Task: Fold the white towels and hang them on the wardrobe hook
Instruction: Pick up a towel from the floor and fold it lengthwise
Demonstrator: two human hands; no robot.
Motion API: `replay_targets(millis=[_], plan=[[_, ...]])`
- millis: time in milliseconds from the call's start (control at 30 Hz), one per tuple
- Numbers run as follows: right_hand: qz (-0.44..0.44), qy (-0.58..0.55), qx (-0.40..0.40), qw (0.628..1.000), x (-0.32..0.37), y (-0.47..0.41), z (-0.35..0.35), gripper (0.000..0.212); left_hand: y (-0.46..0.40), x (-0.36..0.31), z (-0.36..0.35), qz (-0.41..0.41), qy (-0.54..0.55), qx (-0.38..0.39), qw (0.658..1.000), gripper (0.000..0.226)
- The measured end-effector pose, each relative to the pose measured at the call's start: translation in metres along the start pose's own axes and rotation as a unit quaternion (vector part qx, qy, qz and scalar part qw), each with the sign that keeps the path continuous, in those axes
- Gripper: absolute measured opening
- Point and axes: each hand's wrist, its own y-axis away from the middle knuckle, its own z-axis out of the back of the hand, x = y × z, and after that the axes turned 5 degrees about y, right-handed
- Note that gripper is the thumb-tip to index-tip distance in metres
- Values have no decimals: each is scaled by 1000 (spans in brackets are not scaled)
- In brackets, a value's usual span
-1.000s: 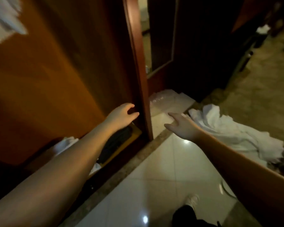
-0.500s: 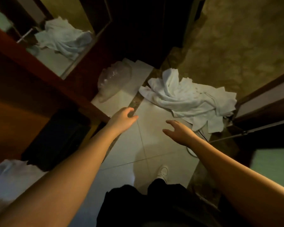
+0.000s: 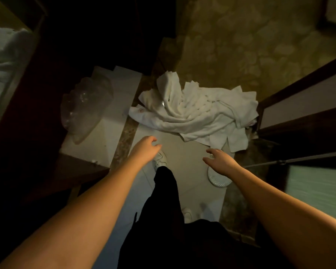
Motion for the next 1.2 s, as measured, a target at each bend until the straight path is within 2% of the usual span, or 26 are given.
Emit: replay_targets(millis=[133, 367, 500, 733, 800, 867, 1067, 1133, 1200], plan=[[-57, -36, 12, 998, 7, -65, 25, 57, -88, -21, 19, -4, -18, 39, 999, 49], [-74, -82, 9, 994, 20, -189, 66, 56, -230, -47, 29, -15, -59, 70, 996, 31], [-68, -80, 12, 994, 11, -270, 78, 56, -312, -56, 12, -20, -62, 88, 994, 33], [-36, -20, 16, 999, -5, -421, 80, 54, -447, -62, -44, -11, -72, 70, 995, 29], [-24, -11, 13, 1000, -8, -461, 75, 52, -481, -58, -62, 5, -51, 72, 996, 19], [-7, -15, 13, 1000, -6, -495, 66, 49, -510, -55, -78, 30, 2, 71, 997, 19], [32, -65, 54, 996, 13, -562, 17, 45, -579, -37, -125, 145, 148, 65, 976, 61], [33, -76, 82, 993, 17, -574, 2, 45, -593, -31, -140, 157, 159, 71, 972, 59], [16, -102, 100, 990, 20, -583, -8, 46, -602, -26, -150, 143, 139, 71, 977, 47]])
